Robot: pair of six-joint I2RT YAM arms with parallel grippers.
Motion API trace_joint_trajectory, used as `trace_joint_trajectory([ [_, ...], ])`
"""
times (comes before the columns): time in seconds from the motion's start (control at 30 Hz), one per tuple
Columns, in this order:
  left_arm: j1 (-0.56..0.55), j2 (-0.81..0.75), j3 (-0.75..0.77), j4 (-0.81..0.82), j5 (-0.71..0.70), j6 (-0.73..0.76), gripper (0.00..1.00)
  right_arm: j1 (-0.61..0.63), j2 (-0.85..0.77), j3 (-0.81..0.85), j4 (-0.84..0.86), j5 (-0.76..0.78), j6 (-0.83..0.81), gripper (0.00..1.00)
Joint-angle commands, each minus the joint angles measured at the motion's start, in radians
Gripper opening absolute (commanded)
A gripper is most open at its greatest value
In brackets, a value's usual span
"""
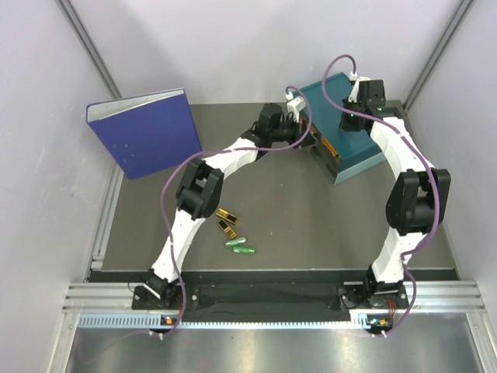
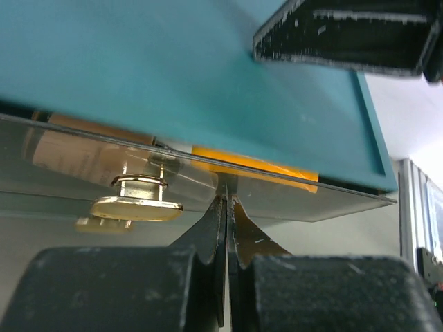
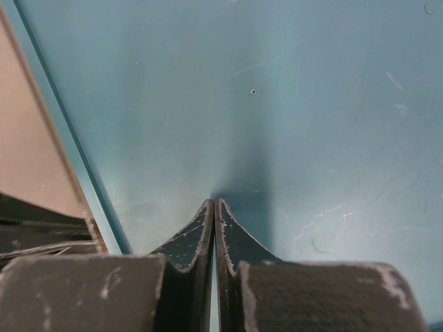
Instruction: Organize the makeup
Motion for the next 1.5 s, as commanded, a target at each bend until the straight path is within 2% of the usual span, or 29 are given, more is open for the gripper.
trace_joint_trajectory([
  [0.0,-0.025,0.050,0.094,0.166,-0.003,-0.091,0.00,0.007,0.051,-0.035,-0.112,-0.023,-0.009,0.00],
  [0.13,-0.029,0.076,0.105,0.245,0.005,-0.150,0.03,0.007,0.052,-0.030,-0.114,-0.023,-0.009,0.00],
  [0.2,-0.025,0.069,0.096,0.250,0.028,-0.148,0.01,0.007,0.051,-0.032,-0.115,-0.025,-0.009,0.00],
  [0.27,-0.014,0.037,0.007,0.286,0.025,-0.136,0.01,0.007,0.048,-0.033,-0.117,-0.023,-0.010,0.00],
  [0.3,-0.008,-0.014,-0.045,0.315,0.016,-0.131,0.06,0.007,0.045,-0.037,-0.114,-0.023,-0.010,0.00],
  [0.33,0.001,-0.043,-0.159,0.344,0.008,-0.122,0.13,0.007,0.043,-0.041,-0.114,-0.023,-0.009,0.00],
  [0.37,0.006,-0.069,-0.212,0.372,-0.024,-0.113,0.28,0.007,0.042,-0.044,-0.114,-0.022,-0.012,0.00],
  [0.43,0.013,-0.135,-0.322,0.392,-0.044,-0.072,0.40,0.007,0.043,-0.047,-0.109,-0.022,-0.010,0.00],
  [0.47,0.015,-0.147,-0.344,0.391,-0.046,-0.055,0.45,0.007,0.042,-0.049,-0.108,-0.023,-0.010,0.00],
  [0.5,0.015,-0.164,-0.361,0.371,-0.053,-0.038,0.55,0.007,0.041,-0.050,-0.108,-0.023,-0.010,0.00],
  [0.57,0.015,-0.166,-0.380,0.352,-0.066,0.001,0.65,0.005,0.043,-0.050,-0.109,-0.023,-0.009,0.00],
  [0.6,0.015,-0.161,-0.380,0.343,-0.082,0.010,0.73,0.007,0.045,-0.050,-0.106,-0.025,-0.010,0.00],
  [0.7,0.015,-0.143,-0.357,0.303,-0.112,0.057,0.86,0.007,0.046,-0.049,-0.106,-0.028,-0.012,0.00],
  [0.73,0.013,-0.138,-0.338,0.276,-0.140,0.091,0.94,0.008,0.045,-0.049,-0.106,-0.029,-0.010,0.00],
  [0.83,0.010,-0.117,-0.303,0.225,-0.194,0.181,0.99,0.007,0.046,-0.050,-0.106,-0.029,-0.010,0.00],
  [1.0,0.009,-0.072,-0.239,0.184,-0.242,0.278,0.99,0.007,0.049,-0.050,-0.106,-0.029,-0.007,0.00],
  [1.13,0.007,-0.042,-0.225,0.225,-0.245,0.266,0.99,0.007,0.052,-0.047,-0.106,-0.028,-0.009,0.00],
  [1.47,-0.005,0.062,-0.102,0.187,-0.250,0.283,0.99,0.005,0.058,-0.044,-0.109,-0.032,-0.006,0.00],
])
